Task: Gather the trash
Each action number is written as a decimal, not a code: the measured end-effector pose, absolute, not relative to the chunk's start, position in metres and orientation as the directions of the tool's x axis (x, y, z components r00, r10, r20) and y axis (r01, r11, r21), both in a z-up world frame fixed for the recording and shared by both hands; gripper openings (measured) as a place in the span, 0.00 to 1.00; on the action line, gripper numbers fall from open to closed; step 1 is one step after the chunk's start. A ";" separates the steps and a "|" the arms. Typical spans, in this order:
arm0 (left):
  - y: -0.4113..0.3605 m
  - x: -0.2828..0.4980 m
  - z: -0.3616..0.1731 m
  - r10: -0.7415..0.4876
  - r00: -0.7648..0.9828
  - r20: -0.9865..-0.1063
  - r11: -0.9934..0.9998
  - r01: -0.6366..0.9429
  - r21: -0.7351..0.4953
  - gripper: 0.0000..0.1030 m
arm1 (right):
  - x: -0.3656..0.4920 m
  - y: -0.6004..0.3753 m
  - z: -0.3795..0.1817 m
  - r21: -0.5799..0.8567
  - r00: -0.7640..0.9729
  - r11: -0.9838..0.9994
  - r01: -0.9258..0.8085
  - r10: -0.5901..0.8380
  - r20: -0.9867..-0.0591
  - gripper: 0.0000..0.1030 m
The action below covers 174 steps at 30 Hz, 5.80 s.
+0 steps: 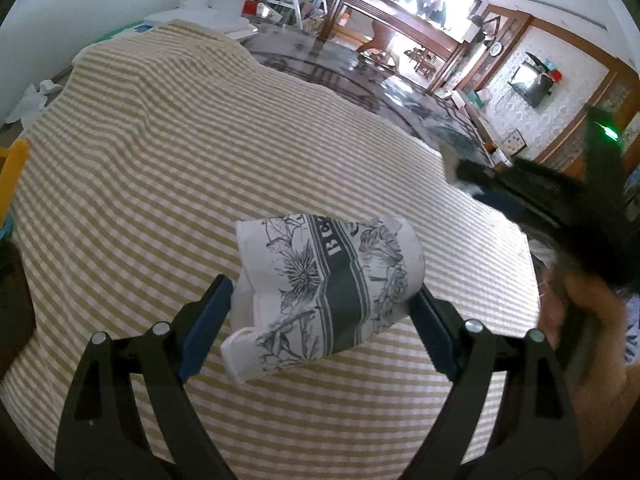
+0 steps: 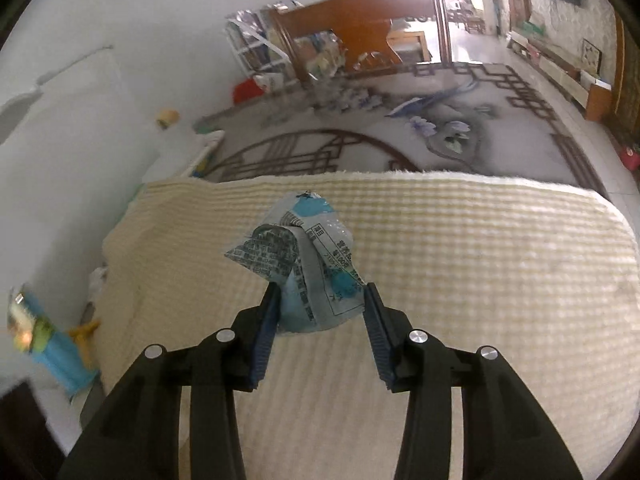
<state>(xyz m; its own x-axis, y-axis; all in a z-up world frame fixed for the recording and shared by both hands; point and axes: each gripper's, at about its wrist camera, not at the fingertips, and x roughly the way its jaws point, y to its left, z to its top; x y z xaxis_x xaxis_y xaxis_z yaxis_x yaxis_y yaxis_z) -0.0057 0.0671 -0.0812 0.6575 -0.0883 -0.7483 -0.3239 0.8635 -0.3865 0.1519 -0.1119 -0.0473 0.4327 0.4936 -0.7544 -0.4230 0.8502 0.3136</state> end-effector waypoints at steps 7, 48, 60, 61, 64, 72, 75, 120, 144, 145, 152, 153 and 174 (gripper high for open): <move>0.042 -0.009 -0.064 -0.108 0.662 -0.742 0.891 -0.267 -0.368 0.82 | 0.068 -0.169 -0.033 0.305 0.457 0.859 -0.411 0.484 -0.747 0.40; -0.098 -0.028 -0.001 -0.220 0.677 -0.702 0.969 0.071 -0.235 0.82 | -0.059 -0.352 -0.010 0.309 0.671 0.949 -0.062 0.269 -0.691 0.42; -0.126 -0.029 -0.002 -0.263 0.658 -0.706 0.964 0.142 -0.226 0.82 | -0.064 -0.376 -0.005 0.342 0.690 0.939 -0.020 0.261 -0.675 0.41; -0.130 -0.029 -0.001 -0.268 0.657 -0.705 0.963 0.151 -0.225 0.82 | -0.066 -0.379 -0.003 0.343 0.695 0.939 -0.013 0.255 -0.672 0.41; -0.141 -0.029 0.001 -0.285 0.654 -0.701 0.958 0.176 -0.225 0.82 | -0.069 -0.391 0.000 0.343 0.706 0.939 0.011 0.235 -0.668 0.41; -0.168 -0.022 0.001 -0.317 0.638 -0.702 0.948 0.234 -0.215 0.82 | -0.073 -0.425 -0.003 0.378 0.719 0.922 0.086 0.205 -0.664 0.41; -0.179 -0.019 0.001 -0.329 0.632 -0.702 0.944 0.251 -0.216 0.82 | -0.075 -0.439 -0.005 0.388 0.724 0.915 0.115 0.190 -0.663 0.41; -0.364 0.038 -0.058 -0.475 0.336 -0.813 0.827 0.487 -0.281 0.82 | -0.104 -0.560 -0.077 0.408 0.650 0.805 0.430 0.038 -0.759 0.42; -0.355 0.035 -0.037 -0.451 0.424 -0.785 0.849 0.475 -0.231 0.94 | -0.077 -0.557 -0.066 0.325 0.664 0.842 0.430 -0.051 -0.746 0.74; -0.344 0.032 -0.030 -0.451 0.451 -0.770 0.857 0.459 -0.233 0.94 | -0.078 -0.545 -0.055 0.307 0.681 0.862 0.404 -0.059 -0.729 0.74; -0.258 0.003 0.025 -0.401 0.648 -0.648 0.910 0.360 -0.204 0.94 | -0.080 -0.475 0.017 0.277 0.814 0.936 0.215 -0.016 -0.581 0.83; -0.249 0.000 0.030 -0.396 0.661 -0.637 0.914 0.353 -0.202 0.94 | -0.081 -0.466 0.025 0.293 0.832 0.938 0.188 0.007 -0.555 0.86; -0.093 -0.085 0.073 -0.138 0.912 -0.385 0.985 0.084 -0.153 0.95 | -0.071 -0.324 -0.006 0.186 0.907 0.981 0.059 0.025 -0.420 0.93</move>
